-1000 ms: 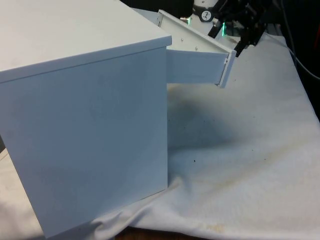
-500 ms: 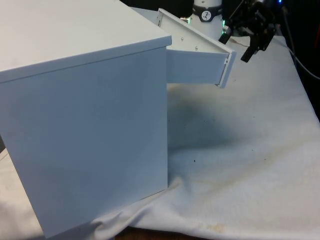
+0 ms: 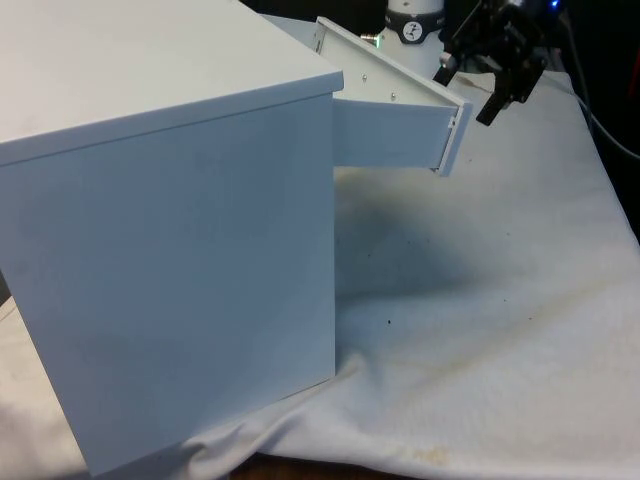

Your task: Open the drawer, then close it.

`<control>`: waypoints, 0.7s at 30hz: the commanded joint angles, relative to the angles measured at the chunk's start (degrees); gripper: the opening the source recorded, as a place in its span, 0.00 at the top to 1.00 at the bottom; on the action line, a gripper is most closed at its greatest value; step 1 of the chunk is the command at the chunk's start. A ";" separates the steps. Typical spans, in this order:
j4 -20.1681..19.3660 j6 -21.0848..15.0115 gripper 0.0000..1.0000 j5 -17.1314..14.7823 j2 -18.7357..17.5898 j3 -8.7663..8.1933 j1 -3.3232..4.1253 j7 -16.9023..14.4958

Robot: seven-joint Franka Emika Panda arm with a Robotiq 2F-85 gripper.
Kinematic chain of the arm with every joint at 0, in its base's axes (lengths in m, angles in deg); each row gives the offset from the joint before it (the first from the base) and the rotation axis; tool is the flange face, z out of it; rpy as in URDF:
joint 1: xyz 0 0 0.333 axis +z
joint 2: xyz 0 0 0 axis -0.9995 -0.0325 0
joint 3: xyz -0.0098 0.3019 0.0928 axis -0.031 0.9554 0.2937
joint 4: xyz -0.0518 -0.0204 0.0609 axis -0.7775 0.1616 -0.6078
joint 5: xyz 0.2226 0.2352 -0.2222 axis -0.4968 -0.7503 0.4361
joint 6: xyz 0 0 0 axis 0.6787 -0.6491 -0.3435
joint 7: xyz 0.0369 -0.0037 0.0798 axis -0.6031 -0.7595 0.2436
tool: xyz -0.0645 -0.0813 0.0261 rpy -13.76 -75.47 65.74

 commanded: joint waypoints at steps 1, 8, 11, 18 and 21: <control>0.00 -0.23 0.01 0.74 -0.11 -0.11 0.06 0.74; 0.11 -0.17 0.47 0.92 -0.23 -0.06 0.06 1.20; 0.11 -0.17 0.62 0.92 -0.29 -0.06 0.06 1.26; 0.00 0.06 0.97 0.06 -0.17 0.06 0.00 0.63; 0.40 0.63 1.00 0.74 0.46 -0.57 -0.23 0.46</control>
